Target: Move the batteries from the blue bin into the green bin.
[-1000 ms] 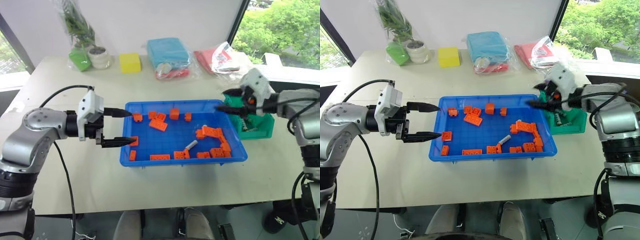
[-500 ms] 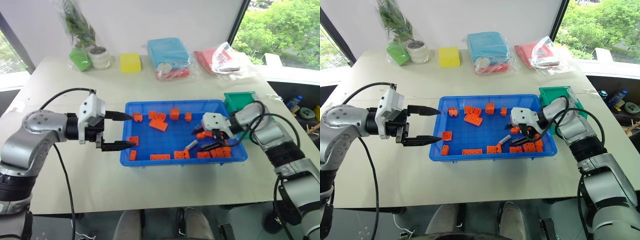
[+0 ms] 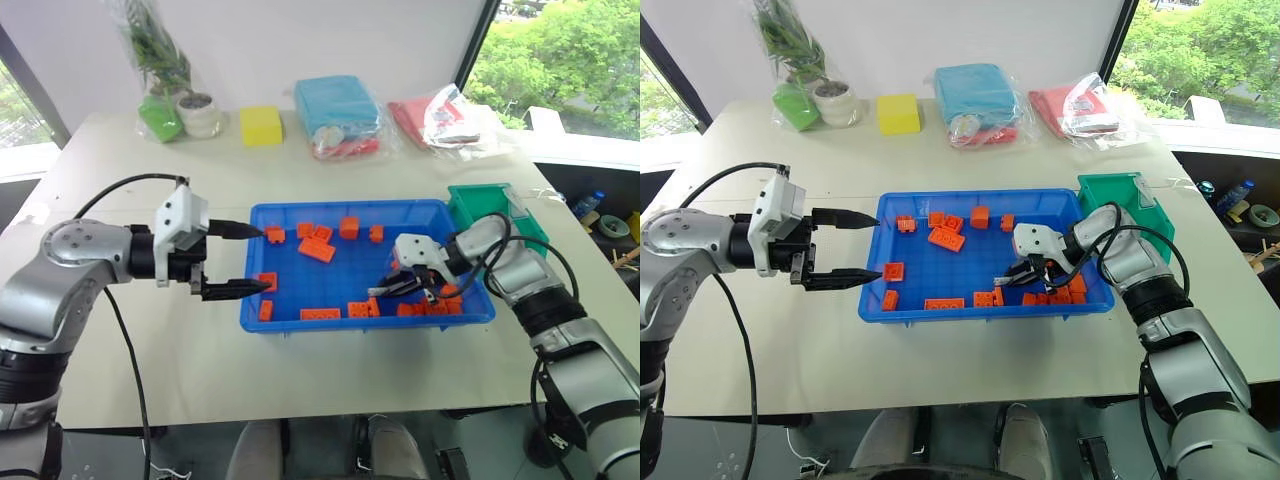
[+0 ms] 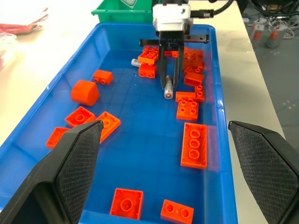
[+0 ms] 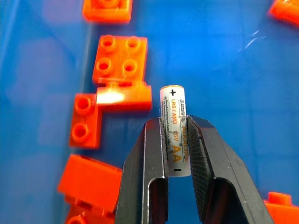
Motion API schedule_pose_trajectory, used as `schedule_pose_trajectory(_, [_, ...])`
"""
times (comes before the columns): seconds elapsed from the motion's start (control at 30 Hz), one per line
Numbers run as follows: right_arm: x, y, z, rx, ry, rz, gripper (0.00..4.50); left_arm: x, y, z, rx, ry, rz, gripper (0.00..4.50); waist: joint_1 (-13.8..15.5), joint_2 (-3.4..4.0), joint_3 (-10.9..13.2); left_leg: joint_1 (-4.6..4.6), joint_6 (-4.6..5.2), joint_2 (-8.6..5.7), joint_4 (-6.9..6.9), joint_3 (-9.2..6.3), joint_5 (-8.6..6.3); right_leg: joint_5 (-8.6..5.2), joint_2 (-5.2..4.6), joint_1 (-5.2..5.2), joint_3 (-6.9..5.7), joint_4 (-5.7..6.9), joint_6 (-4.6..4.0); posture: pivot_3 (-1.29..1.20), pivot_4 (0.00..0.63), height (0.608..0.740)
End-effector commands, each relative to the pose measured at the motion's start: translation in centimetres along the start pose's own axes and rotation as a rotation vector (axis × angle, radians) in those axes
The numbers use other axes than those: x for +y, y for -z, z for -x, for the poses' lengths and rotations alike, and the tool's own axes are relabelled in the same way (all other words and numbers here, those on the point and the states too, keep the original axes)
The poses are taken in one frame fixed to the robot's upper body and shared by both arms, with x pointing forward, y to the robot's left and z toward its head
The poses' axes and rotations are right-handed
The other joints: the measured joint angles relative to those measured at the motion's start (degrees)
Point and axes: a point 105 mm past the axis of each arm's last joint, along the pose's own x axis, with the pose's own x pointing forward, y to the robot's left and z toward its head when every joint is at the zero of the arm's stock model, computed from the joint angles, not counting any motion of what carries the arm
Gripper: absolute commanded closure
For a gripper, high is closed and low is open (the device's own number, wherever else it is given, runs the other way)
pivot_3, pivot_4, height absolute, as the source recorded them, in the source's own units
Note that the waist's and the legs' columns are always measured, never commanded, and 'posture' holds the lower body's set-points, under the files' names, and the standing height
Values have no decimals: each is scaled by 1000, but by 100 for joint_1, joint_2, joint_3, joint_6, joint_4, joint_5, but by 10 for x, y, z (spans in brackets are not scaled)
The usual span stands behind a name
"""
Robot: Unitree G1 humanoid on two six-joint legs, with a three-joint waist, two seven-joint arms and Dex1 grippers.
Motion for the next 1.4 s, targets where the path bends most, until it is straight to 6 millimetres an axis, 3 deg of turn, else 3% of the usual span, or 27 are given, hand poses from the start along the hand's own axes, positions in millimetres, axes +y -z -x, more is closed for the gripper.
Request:
schedule_pose_trajectory(0.03, [-23,-43,28,-196,212,-51,4400,3,-13,2,-26,-7,-48,0,2,0,0,-1,-1,0,0,-1,1,0,1,-1,0,1,0,0,150,704])
schedule_pose_trajectory(0.13, [-47,-51,66,-261,496,-145,4400,3,-12,1,-30,-1,-45,0,18,0,0,0,-1,-1,0,-2,1,0,-1,1,0,2,-1,0,150,704])
schedule_pose_trajectory(0.23, [-58,-38,112,-229,747,-228,4400,2,-10,0,-32,5,-39,0,46,-1,0,-1,-1,-3,1,-2,0,0,-3,-1,0,-3,0,0,150,704])
schedule_pose_trajectory(0.33, [-58,-12,158,-133,979,-284,4400,3,-9,-1,-34,12,-40,0,96,-2,-1,-1,-2,-5,1,-1,-1,-1,-4,-14,0,-9,-1,0,150,704])
schedule_pose_trajectory(0.43, [-45,4,175,-73,1028,-317,4400,6,-10,-3,-40,14,-44,0,129,-2,-1,-2,-2,-4,-2,1,-1,-1,-3,-8,0,-9,-1,0,150,704])
schedule_pose_trajectory(0.53, [-36,13,173,-34,1017,-337,4400,8,-10,-5,-45,21,-48,0,126,-1,-1,-1,-1,0,-3,2,0,-1,-1,-4,0,-5,-1,0,150,704])
schedule_pose_trajectory(0.73, [-46,27,182,23,1113,-348,1494,12,-13,-11,-56,34,-66,0,56,6,1,-1,0,2,-2,5,0,0,-1,-7,0,-1,0,0,150,704])
schedule_pose_trajectory(0.9, [-47,-5,174,-83,971,-223,1494,12,-13,-9,-55,34,-70,0,-1,7,1,-2,0,0,-2,4,0,0,-2,-4,0,-5,0,0,150,704])
schedule_pose_trajectory(1.03, [-27,-27,142,-123,650,-136,1494,12,-13,-8,-51,30,-71,0,-9,6,1,-1,1,1,-5,2,1,0,0,-4,0,-4,0,0,150,704])
schedule_pose_trajectory(1.17, [-5,-18,113,-34,376,-104,1494,11,-14,-7,-51,21,-75,0,5,4,-1,-1,1,1,-2,1,0,-1,-1,-1,0,-5,0,0,150,704])
schedule_pose_trajectory(1.33, [-10,8,95,110,294,-85,1494,9,-14,-4,-52,5,-75,0,5,2,0,-2,1,0,3,1,0,-1,-3,0,0,-6,0,0,150,704])
schedule_pose_trajectory(1.4, [-14,17,84,133,277,-100,921,7,-14,-2,-51,-8,-72,0,-6,2,0,-2,1,0,1,2,0,0,-2,-3,1,-5,0,0,150,704])
